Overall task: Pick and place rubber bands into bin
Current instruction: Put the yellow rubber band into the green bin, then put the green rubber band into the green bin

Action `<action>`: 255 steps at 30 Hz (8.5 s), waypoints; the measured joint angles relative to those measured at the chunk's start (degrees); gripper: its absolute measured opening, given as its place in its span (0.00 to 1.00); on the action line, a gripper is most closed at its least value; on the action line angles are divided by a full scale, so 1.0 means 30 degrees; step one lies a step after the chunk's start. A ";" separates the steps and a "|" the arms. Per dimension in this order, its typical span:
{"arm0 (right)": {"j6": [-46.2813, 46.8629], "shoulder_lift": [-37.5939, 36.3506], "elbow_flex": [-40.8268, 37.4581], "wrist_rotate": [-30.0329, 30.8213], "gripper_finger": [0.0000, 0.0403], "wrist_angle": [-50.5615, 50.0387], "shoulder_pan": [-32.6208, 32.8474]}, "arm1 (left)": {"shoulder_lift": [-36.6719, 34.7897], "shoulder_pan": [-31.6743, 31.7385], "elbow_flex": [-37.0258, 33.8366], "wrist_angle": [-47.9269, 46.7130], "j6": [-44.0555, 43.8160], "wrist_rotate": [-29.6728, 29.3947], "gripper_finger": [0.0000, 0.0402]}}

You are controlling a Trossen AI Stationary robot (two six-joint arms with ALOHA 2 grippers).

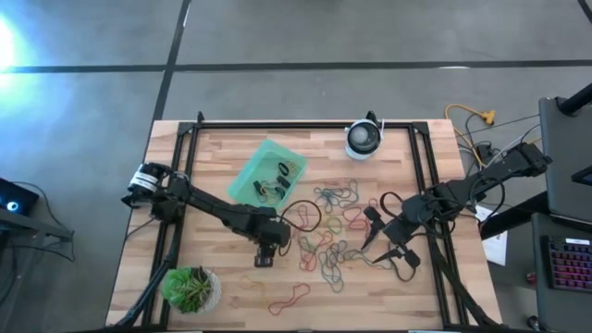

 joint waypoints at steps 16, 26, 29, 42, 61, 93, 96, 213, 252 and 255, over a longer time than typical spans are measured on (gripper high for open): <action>-0.0029 0.0095 0.0000 0.0000 0.50 0.0029 0.0000 | 0.1597 0.0280 -0.0100 0.0905 -0.0086 0.1166 0.61; -0.0016 0.0117 -0.0084 0.0000 0.50 0.0004 0.0000 | 0.1931 -0.0032 -0.0096 0.1065 -0.0063 0.1616 0.61; -0.0015 0.0117 -0.0132 0.0001 0.50 0.0007 0.0000 | 0.1916 -0.0200 -0.0096 0.1187 0.0088 0.1841 0.61; -0.0041 0.0117 -0.0219 0.0007 0.50 0.0007 0.0000 | 0.1778 -0.0346 0.0079 0.0626 0.0597 0.0846 0.61; 0.0297 0.0117 -0.0729 0.0007 0.50 0.0027 0.0000 | 0.1785 -0.1459 0.0669 -0.0036 0.0353 -0.0773 0.61; 0.0293 0.0117 -0.0962 0.0030 0.50 0.0183 0.0000 | 0.2385 -0.2146 0.0450 0.0295 -0.0118 0.0939 0.11; 0.0306 0.0117 -0.0968 0.0036 0.50 0.0188 -0.0006 | 0.2820 -0.2185 0.0450 0.0342 0.0173 0.0851 0.02; -0.0423 0.0102 -0.2109 0.0036 0.50 0.1013 -0.0015 | -0.4568 0.5351 -0.0214 0.0029 0.5896 -1.1207 0.00; 0.2404 0.6859 -0.2137 0.8008 0.50 0.4584 -0.0506 | -0.5076 -0.2540 -0.0274 0.0113 0.2886 -0.9822 0.24; 0.2497 0.8154 -0.1755 0.8009 0.50 0.4578 -0.0890 | -0.5352 -0.4049 -0.0213 0.0030 0.2854 -0.9941 0.24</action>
